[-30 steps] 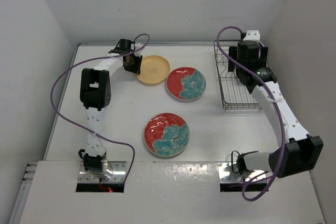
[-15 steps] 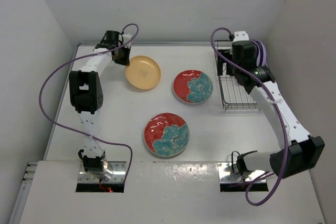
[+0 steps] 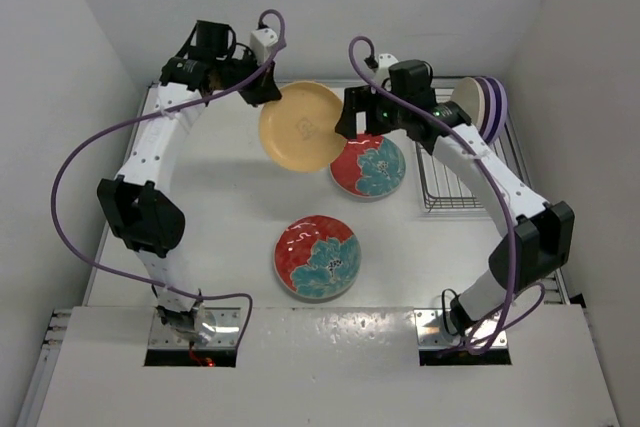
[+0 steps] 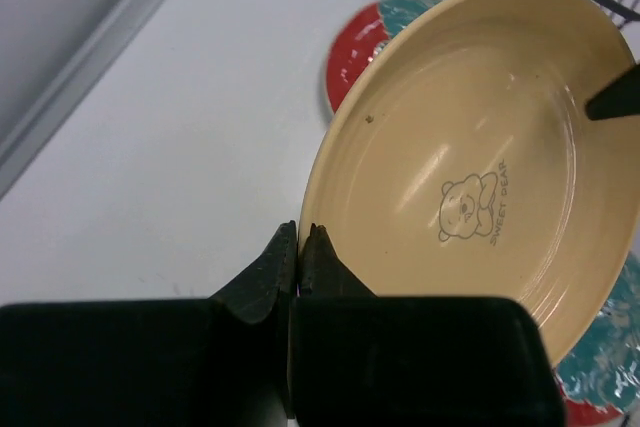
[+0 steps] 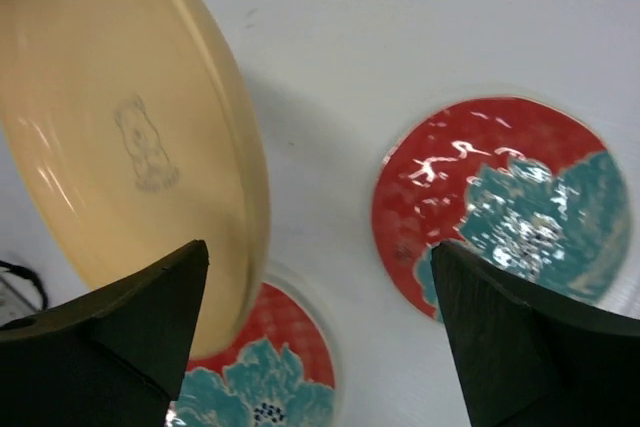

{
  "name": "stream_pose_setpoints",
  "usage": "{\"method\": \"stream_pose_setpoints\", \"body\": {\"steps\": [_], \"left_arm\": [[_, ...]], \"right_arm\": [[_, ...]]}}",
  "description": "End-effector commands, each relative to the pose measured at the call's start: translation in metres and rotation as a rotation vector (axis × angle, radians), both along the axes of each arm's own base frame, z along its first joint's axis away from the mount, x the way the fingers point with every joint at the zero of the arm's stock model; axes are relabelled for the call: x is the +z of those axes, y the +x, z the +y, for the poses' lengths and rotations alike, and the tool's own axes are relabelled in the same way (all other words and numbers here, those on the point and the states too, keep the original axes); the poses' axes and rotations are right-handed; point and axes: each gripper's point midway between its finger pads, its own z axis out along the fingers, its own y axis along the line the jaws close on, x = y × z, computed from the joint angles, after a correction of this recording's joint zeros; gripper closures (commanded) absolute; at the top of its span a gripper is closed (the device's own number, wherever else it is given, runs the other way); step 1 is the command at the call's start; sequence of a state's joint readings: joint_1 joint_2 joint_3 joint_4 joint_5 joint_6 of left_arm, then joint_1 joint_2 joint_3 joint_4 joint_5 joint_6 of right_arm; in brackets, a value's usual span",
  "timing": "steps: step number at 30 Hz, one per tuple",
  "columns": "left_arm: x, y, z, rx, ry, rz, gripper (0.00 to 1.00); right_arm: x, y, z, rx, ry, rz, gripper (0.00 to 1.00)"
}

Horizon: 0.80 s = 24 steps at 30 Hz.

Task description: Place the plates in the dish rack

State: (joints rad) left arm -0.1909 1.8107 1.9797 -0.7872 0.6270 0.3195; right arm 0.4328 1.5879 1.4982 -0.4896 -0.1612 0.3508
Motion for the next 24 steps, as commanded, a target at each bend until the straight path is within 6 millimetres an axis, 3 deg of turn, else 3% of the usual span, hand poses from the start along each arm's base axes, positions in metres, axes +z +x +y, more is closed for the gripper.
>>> {"method": "stream_pose_setpoints", "body": {"steps": [1,4,6,7,9,10,12,15,18,19,20,22,24], "left_arm": [[-0.009,-0.028,-0.012,-0.111,-0.027,0.085,1.0],[-0.009,-0.033,-0.015,-0.132,-0.043,0.097,1.0],[-0.002,-0.036,-0.02,-0.16,-0.066,0.09,1.0],[-0.002,-0.036,-0.02,-0.16,-0.066,0.09,1.0],[0.001,-0.034,-0.019,-0.153,-0.062,0.08,1.0],[-0.005,-0.031,-0.018,-0.144,-0.054,0.09,1.0],[-0.009,-0.029,-0.018,-0.144,-0.053,0.099,1.0],[-0.011,-0.023,-0.015,-0.107,-0.041,0.101,0.48],[-0.016,-0.01,-0.003,-0.025,-0.019,0.112,0.0],[-0.019,-0.005,0.003,0.023,0.005,0.115,0.0],[-0.023,0.001,0.007,0.061,0.019,0.118,0.0],[-0.027,0.015,0.029,0.182,0.077,0.103,0.0],[-0.035,0.023,0.045,0.255,0.117,0.108,0.0]], "right_arm": [[0.027,0.004,0.032,0.078,0.172,-0.005,0.11],[0.014,-0.004,0.045,0.117,0.203,0.031,0.26],[0.005,-0.005,0.048,0.113,0.207,0.052,0.5],[0.0,-0.007,0.047,0.111,0.202,0.069,0.73],[-0.002,-0.009,0.046,0.108,0.199,0.078,0.91],[0.002,-0.009,0.045,0.108,0.201,0.066,0.98],[0.01,-0.01,0.043,0.103,0.203,0.043,1.0],[0.021,-0.003,0.033,0.05,0.18,-0.008,1.0],[0.048,0.015,-0.002,-0.101,0.126,-0.113,1.0],[0.048,0.024,-0.024,-0.184,0.045,-0.151,1.0],[0.062,0.027,-0.037,-0.236,0.012,-0.196,1.0],[0.082,0.042,-0.103,-0.478,-0.2,-0.304,1.0],[0.101,0.045,-0.152,-0.673,-0.342,-0.374,1.0]]}}
